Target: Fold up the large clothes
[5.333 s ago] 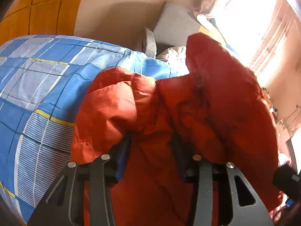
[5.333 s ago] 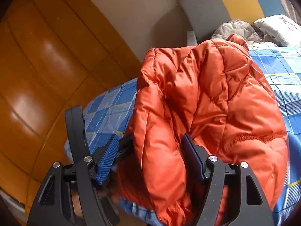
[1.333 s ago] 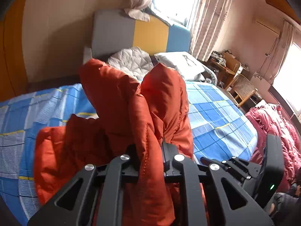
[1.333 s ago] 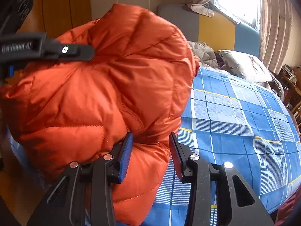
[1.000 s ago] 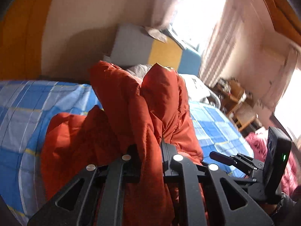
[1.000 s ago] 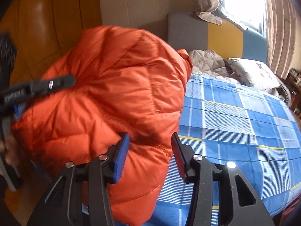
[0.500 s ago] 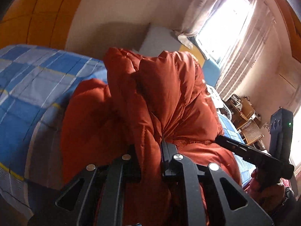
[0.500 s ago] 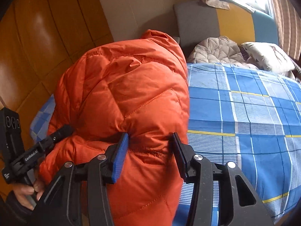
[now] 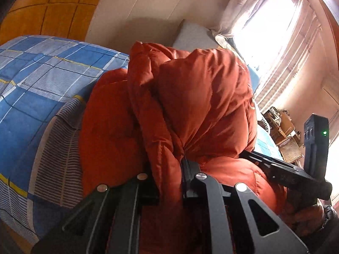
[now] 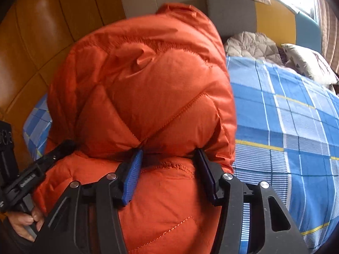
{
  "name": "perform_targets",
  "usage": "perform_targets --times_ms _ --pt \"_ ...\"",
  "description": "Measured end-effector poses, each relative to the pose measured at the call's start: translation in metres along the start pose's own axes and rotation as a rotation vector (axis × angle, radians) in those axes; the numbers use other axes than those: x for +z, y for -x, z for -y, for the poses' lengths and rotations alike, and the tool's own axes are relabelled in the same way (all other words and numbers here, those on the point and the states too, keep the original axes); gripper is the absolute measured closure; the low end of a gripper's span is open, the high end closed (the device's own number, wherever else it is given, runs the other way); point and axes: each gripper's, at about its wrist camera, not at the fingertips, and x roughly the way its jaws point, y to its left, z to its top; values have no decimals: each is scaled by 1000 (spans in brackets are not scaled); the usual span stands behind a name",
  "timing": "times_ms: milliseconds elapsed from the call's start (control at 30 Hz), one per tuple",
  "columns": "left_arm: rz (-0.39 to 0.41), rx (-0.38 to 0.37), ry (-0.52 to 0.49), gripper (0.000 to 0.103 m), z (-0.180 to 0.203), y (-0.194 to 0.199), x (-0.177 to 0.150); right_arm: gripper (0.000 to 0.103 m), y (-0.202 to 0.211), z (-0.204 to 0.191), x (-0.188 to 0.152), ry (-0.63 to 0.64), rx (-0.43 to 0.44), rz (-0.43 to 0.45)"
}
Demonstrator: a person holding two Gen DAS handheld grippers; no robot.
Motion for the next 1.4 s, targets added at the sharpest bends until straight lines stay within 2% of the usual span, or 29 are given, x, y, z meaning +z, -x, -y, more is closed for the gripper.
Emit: perform_targets --times_ms 233,367,500,600,800,933,1167,1400 --pt "-34 32 1 84 2 5 8 50 8 -8 -6 14 -36 26" --pt "-42 100 -16 69 12 15 14 50 16 -8 -5 17 -35 33" --pt "5 180 -55 67 26 33 22 50 22 -9 -5 23 -37 40" --pt "47 212 -70 67 35 47 31 50 24 -11 -3 42 -48 46" --pt "81 188 -102 67 61 52 56 50 28 -10 2 73 -42 48" --pt "51 183 -124 68 73 28 66 50 31 -9 4 72 -31 48" --pt "14 191 -130 66 69 2 70 50 40 -3 8 48 -4 48" --pt "1 176 -145 64 61 -8 71 50 56 14 32 -85 55 101"
